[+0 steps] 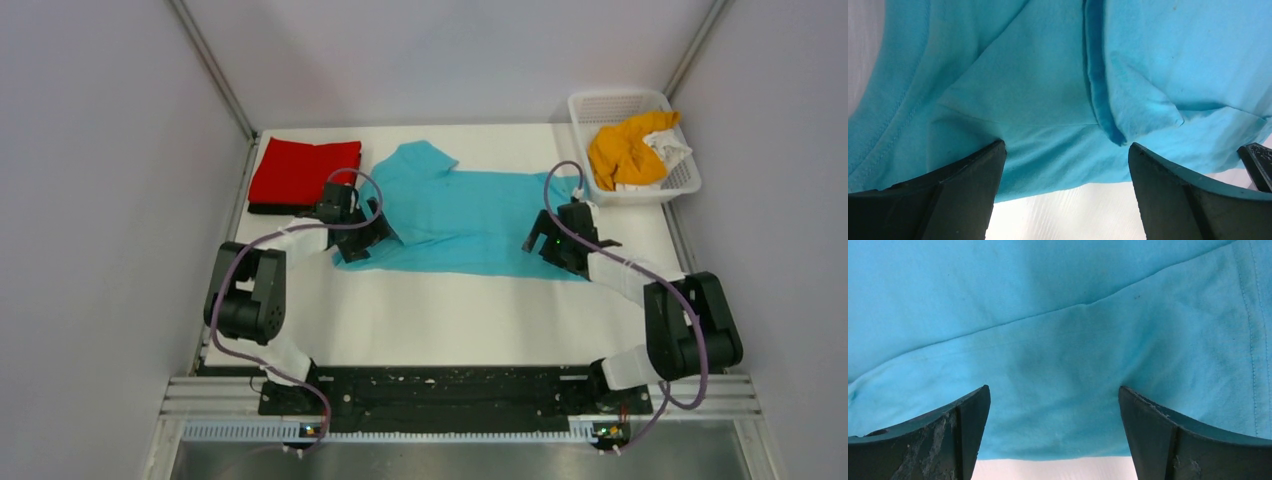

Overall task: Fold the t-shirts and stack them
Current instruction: Fold the flattened tshirt in 1/3 of the way

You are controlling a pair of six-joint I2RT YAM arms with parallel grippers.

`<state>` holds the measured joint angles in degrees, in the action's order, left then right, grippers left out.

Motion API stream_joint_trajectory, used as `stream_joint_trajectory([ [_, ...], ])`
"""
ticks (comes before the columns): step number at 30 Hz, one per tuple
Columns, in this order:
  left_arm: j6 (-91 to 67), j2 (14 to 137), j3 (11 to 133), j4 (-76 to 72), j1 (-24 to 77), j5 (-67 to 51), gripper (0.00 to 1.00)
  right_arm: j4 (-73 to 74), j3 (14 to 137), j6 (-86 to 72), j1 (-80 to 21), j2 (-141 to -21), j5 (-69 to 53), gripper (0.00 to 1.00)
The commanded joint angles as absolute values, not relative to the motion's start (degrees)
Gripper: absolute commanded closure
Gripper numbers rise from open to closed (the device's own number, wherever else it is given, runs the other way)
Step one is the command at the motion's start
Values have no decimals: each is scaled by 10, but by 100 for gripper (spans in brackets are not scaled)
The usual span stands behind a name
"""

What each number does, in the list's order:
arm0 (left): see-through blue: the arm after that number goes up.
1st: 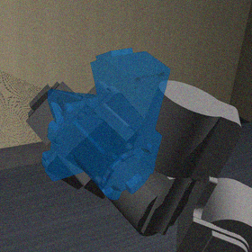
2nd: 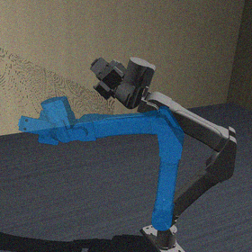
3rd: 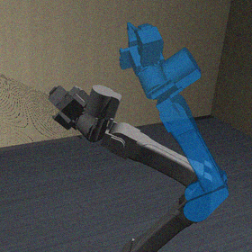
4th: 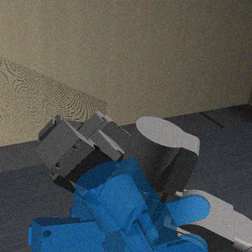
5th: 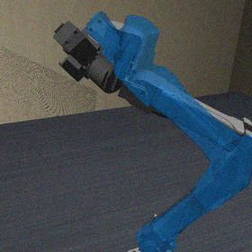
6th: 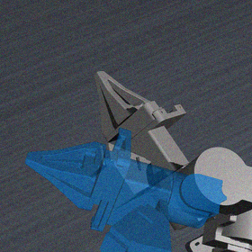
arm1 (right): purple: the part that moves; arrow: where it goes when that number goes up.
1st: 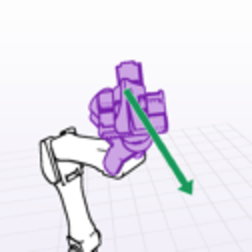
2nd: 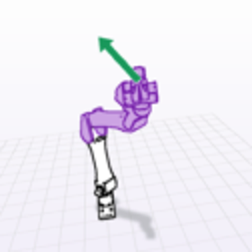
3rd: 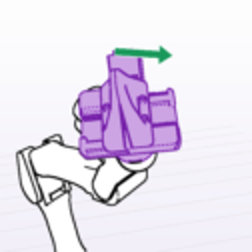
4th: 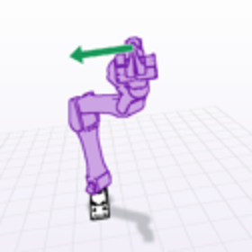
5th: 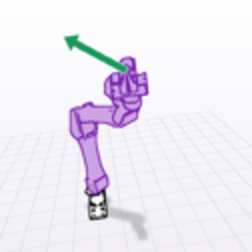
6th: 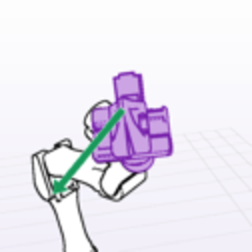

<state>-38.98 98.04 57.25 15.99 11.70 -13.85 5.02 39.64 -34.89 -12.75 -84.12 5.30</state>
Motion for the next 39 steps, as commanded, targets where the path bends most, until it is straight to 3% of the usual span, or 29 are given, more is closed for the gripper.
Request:
stream_joint_trajectory([
  [1,-419,916,450,184,113,-100,1,149,319,-380,-131,-781,30,1],
  [7,-478,723,299,228,116,-61,1,252,248,-409,-137,-623,9,1],
  [14,-556,535,205,312,141,-73,1,328,213,-445,-144,-516,-34,1],
  [23,-627,275,185,450,151,-95,1,372,255,-444,-153,-436,-29,1],
  [29,-587,302,277,419,151,-100,1,368,308,-421,-153,-436,-11,1],
  [36,-542,500,300,227,163,-171,1,340,314,-425,-153,-447,-11,1],
  [39,-538,561,318,204,200,-127,1,340,318,-425,-152,-442,5,1],
])
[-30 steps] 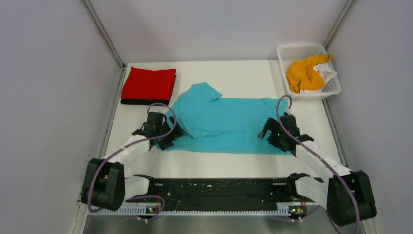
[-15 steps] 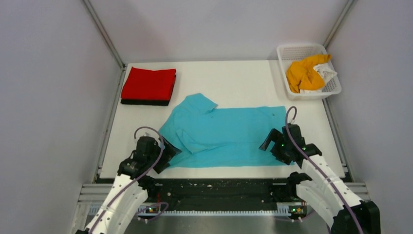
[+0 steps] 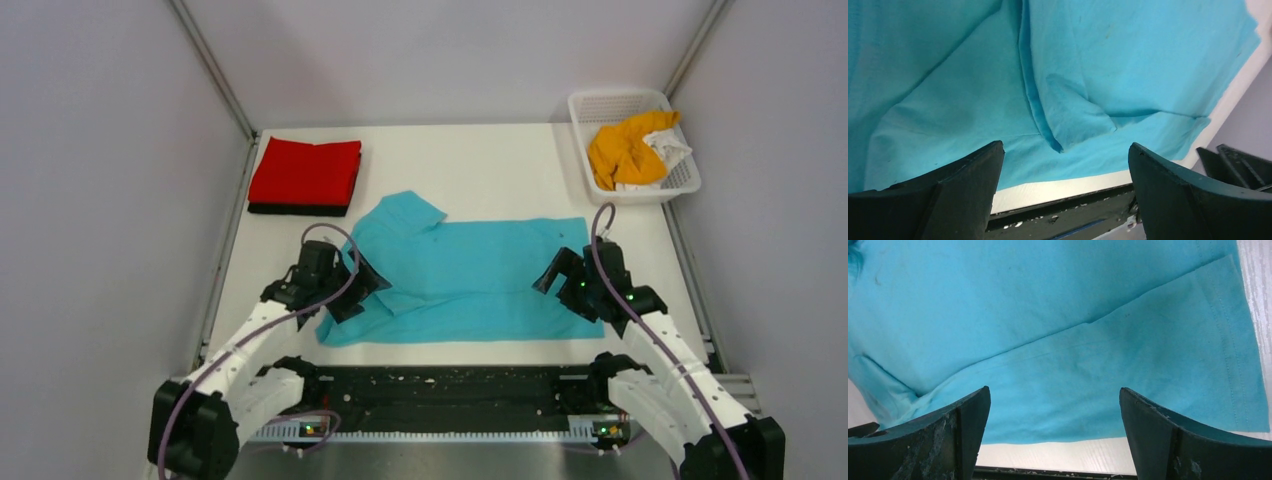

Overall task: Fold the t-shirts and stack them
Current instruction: Fold the flattened tshirt in 1/3 of the way

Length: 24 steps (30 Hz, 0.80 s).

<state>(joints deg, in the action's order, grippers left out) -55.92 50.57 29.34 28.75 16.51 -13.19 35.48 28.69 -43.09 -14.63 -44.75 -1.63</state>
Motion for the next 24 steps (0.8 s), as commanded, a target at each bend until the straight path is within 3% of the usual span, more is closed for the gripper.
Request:
stream_joint_trajectory([
  [1,-536,572,326,202,206,-115,1,340,319,-425,-152,-441,14,1],
  [12,-526,729,380,156,265,-120,1,368,332,-421,-152,-442,45,1],
  [19,-503,698,374,247,273,-109,1,387,330,-418,-153,-434,55,1],
  [24,-521,671,341,231,273,-98,1,386,328,-418,-152,-439,61,1],
])
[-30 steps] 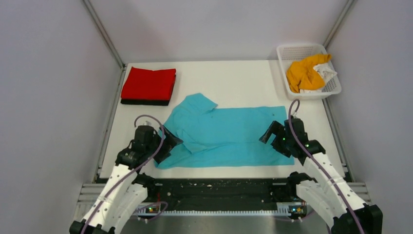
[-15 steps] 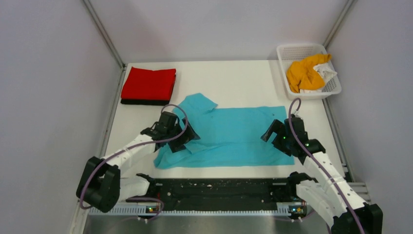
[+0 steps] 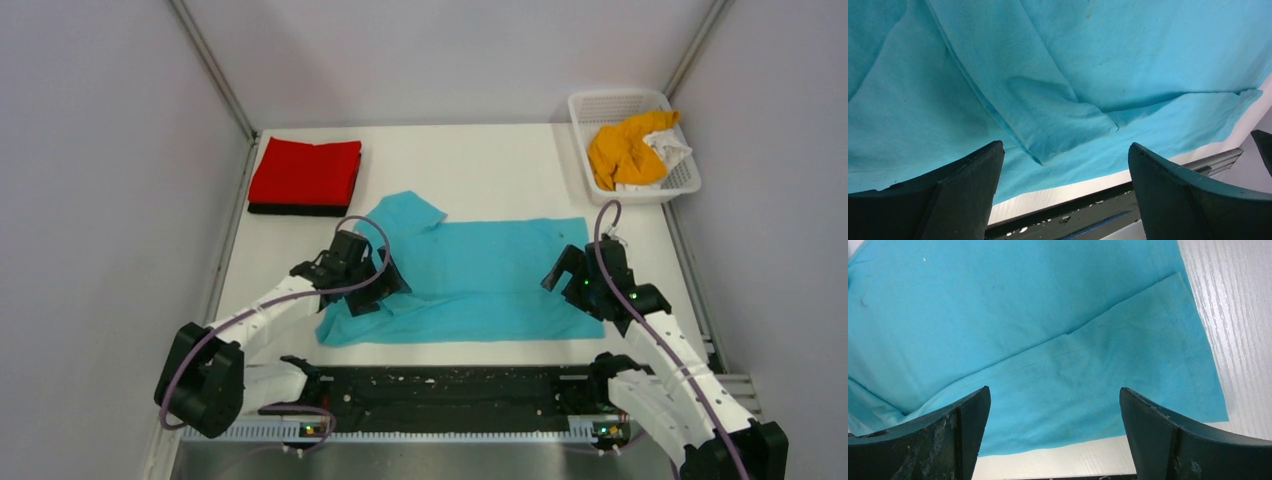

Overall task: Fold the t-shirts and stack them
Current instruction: Fold the flattened tshirt in 1/3 of the way

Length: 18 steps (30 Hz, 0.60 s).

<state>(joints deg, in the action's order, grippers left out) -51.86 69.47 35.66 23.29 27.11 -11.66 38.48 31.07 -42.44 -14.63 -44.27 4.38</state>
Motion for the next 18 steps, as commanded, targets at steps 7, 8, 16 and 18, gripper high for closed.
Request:
stream_joint_trajectory([
  [7,-527,728,372,185,274,-95,1,390,329,-417,-153,-438,59,1],
  [8,-525,732,372,182,274,-93,1,392,328,-417,-153,-435,60,1],
  [16,-522,751,363,166,274,-98,1,405,323,-416,-152,-420,70,1],
  [18,-527,758,367,149,274,-109,1,404,324,-416,-152,-421,70,1],
])
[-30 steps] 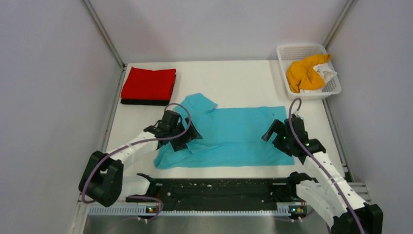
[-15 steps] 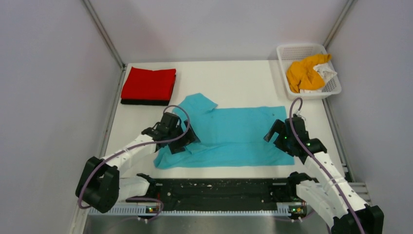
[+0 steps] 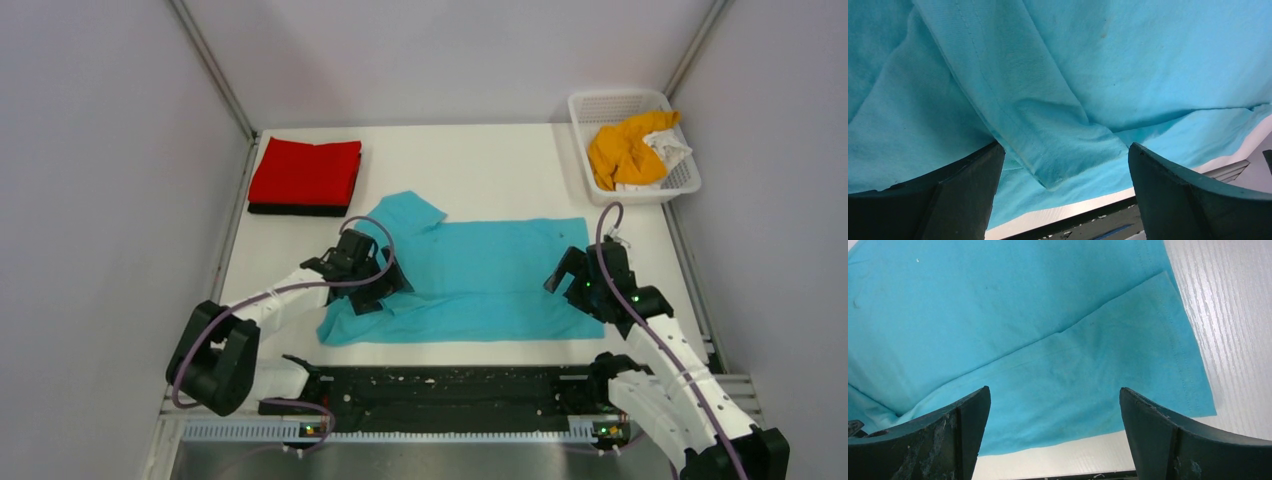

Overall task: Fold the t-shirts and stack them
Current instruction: Fold the flattened tshirt in 1/3 of the way

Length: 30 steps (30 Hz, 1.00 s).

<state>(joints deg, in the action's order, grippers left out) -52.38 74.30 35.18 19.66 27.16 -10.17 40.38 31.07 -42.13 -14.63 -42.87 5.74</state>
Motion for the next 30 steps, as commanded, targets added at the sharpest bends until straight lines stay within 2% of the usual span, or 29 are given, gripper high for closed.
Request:
stream_joint_trajectory([
  [1,-529,759,370,141,275,-113,1,405,324,-414,-152,-423,71,1],
  [16,-484,866,498,129,276,-124,1,414,334,-409,-153,-420,96,1],
  [23,-453,990,623,92,277,-160,1,414,337,-409,-153,-421,106,1],
  [30,-416,1037,737,163,282,-140,1,414,342,-410,-152,-422,102,1],
])
